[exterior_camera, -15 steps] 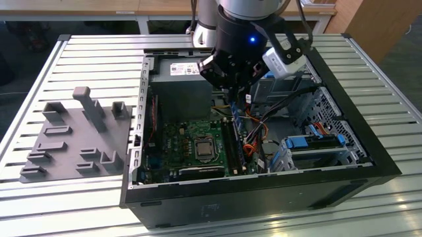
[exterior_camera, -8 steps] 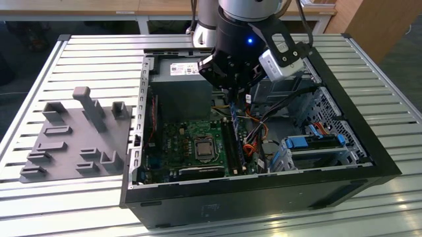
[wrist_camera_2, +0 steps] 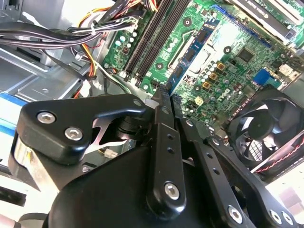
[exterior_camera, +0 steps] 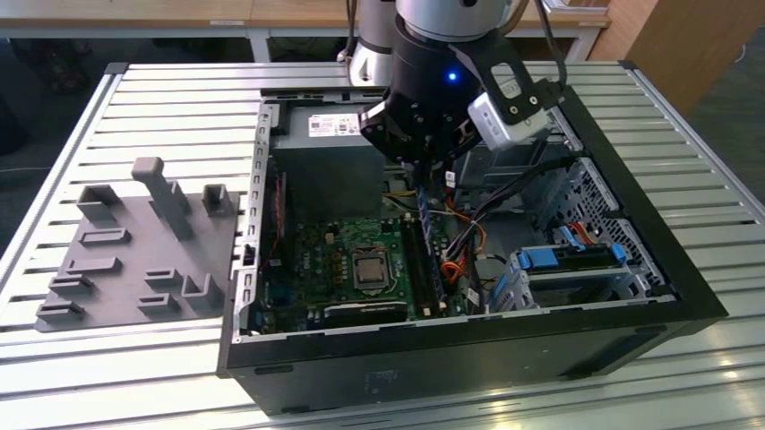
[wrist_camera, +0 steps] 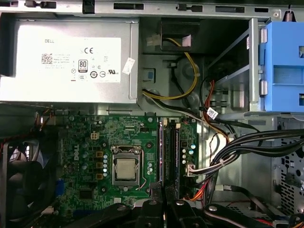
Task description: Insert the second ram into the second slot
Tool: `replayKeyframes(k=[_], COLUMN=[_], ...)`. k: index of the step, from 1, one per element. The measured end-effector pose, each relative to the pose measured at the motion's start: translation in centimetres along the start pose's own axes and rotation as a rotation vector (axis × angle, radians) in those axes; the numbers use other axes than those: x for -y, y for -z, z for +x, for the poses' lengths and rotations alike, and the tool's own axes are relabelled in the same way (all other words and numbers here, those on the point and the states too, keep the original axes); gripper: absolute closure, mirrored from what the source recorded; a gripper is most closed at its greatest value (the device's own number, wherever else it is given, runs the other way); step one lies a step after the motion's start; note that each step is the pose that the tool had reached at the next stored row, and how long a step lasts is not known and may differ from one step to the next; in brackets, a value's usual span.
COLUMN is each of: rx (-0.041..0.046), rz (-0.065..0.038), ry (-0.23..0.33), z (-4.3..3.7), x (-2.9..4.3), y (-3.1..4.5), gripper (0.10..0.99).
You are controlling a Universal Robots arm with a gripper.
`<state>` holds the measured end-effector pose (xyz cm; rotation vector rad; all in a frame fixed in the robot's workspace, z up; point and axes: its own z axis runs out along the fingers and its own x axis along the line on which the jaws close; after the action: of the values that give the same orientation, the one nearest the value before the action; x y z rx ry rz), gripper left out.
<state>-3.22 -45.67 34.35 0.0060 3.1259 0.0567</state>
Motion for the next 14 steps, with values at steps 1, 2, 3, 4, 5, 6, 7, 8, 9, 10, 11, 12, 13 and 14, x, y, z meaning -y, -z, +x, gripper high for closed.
replayKeyframes(k=[1, 2, 3, 4, 5, 6, 7, 8, 9, 10, 11, 12, 13, 14], rx=[0.0, 0.0, 0.0001, 0.0001, 0.0001, 0.0001, 0.0001, 0.0001, 0.0, -0.0001, -0.0001, -0.0001, -0.0002, -0.0002], rz=[0.0, 0.0, 0.0, 0.0, 0.0, 0.0, 0.0, 0.0, 0.0, 0.0, 0.0, 0.0, 0.0, 0.0], ry=[0.0, 0.0, -0.001, -0.001, -0.001, -0.001, -0.002, -0.002, -0.002, -0.003, -0.003, -0.004, -0.004, -0.005], z=[0.0, 0.0, 0.0, 0.0, 0.0, 0.0, 0.0, 0.0, 0.0, 0.0, 0.0, 0.0, 0.01, 0.01], x=[0.0, 0.0, 0.0, 0.0, 0.0, 0.0, 0.0, 0.01, 0.01, 0.01, 0.01, 0.01, 0.01, 0.01], y=[-0.02, -0.04, -0.07, -0.09, -0.11, -0.14, -0.17, -0.2, -0.21, -0.24, -0.26, -0.28, -0.3, -0.34], gripper=[0.949, 0.949, 0.949, 0.949, 0.949, 0.949, 0.949, 0.949, 0.949, 0.949, 0.949, 0.949, 0.949, 0.949])
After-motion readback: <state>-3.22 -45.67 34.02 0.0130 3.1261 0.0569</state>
